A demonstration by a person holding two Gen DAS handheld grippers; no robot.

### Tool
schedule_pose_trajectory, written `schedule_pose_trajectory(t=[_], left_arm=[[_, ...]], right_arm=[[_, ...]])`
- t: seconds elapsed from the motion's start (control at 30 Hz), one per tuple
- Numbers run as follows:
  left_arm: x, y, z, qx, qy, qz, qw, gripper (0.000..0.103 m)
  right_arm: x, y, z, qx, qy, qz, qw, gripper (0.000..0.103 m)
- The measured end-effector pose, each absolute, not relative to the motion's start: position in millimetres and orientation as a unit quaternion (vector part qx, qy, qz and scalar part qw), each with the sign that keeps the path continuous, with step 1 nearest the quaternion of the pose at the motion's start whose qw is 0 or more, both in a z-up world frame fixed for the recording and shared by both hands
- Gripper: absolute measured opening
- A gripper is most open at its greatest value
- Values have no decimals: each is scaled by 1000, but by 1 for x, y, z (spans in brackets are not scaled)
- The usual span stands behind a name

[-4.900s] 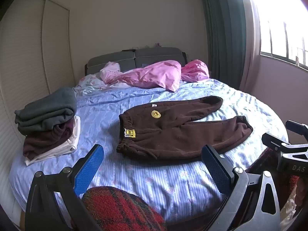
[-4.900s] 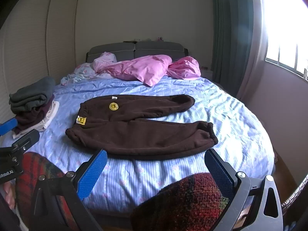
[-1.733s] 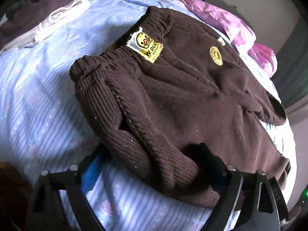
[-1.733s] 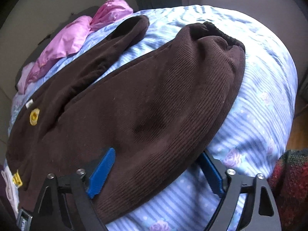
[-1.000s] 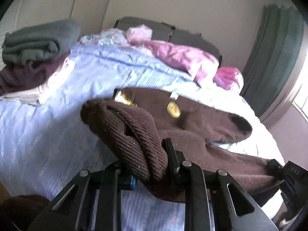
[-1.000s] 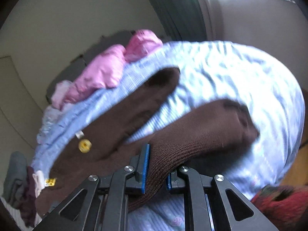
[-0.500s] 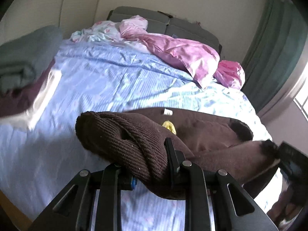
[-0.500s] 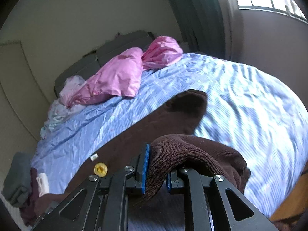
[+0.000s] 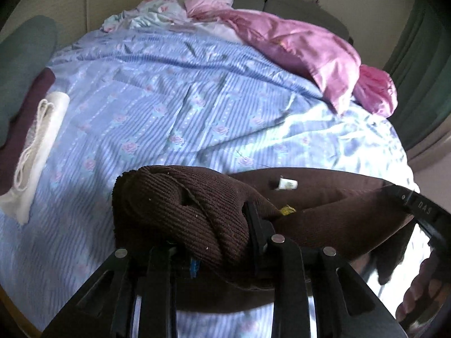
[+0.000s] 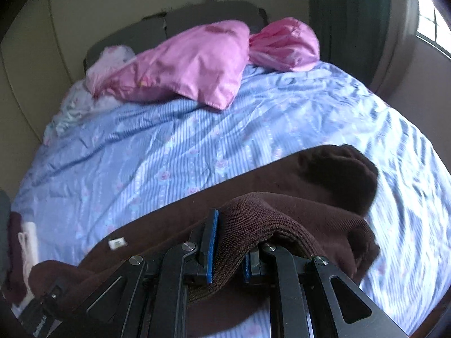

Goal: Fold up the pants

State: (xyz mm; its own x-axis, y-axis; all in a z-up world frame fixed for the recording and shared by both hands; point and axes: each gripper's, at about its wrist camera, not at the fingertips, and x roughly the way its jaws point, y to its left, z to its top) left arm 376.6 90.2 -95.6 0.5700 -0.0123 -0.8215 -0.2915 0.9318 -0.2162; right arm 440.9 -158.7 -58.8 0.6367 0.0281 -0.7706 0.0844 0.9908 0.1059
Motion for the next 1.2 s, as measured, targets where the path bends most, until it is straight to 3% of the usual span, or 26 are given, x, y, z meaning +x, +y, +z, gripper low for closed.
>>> schedule_pose_trajectory(t=[0.33, 0.5, 0.57, 0.63, 0.7, 0.77, 0.97, 1.2], left_arm=[[407, 97, -119, -168, 469, 80, 863, 40], [406, 100, -116, -192, 466, 58, 862, 55], [402, 102, -111, -215, 467, 43, 857, 70], [397, 103, -104, -223, 471, 47, 852, 78], [390, 103, -95, -232, 470, 44, 851, 83], [379, 104, -83, -238, 461, 40, 854, 87], [356, 98, -62, -213, 460, 15, 862, 89], [325, 57, -52, -116, 442, -44, 889, 88]], right_arm=[[492, -147, -94, 40, 451, 12, 892, 15], [497, -145, -103, 34, 452, 18, 891, 17], [497, -145, -100, 38, 454, 21, 890, 24], [494, -145, -93, 51, 457, 37, 887, 49], [490, -142, -84, 54, 462, 51, 884, 60], [486, -138, -76, 46, 469, 54, 881, 61], [465, -146, -49, 55, 487, 84, 868, 61], [402, -168, -24, -17, 460, 119, 880, 61]])
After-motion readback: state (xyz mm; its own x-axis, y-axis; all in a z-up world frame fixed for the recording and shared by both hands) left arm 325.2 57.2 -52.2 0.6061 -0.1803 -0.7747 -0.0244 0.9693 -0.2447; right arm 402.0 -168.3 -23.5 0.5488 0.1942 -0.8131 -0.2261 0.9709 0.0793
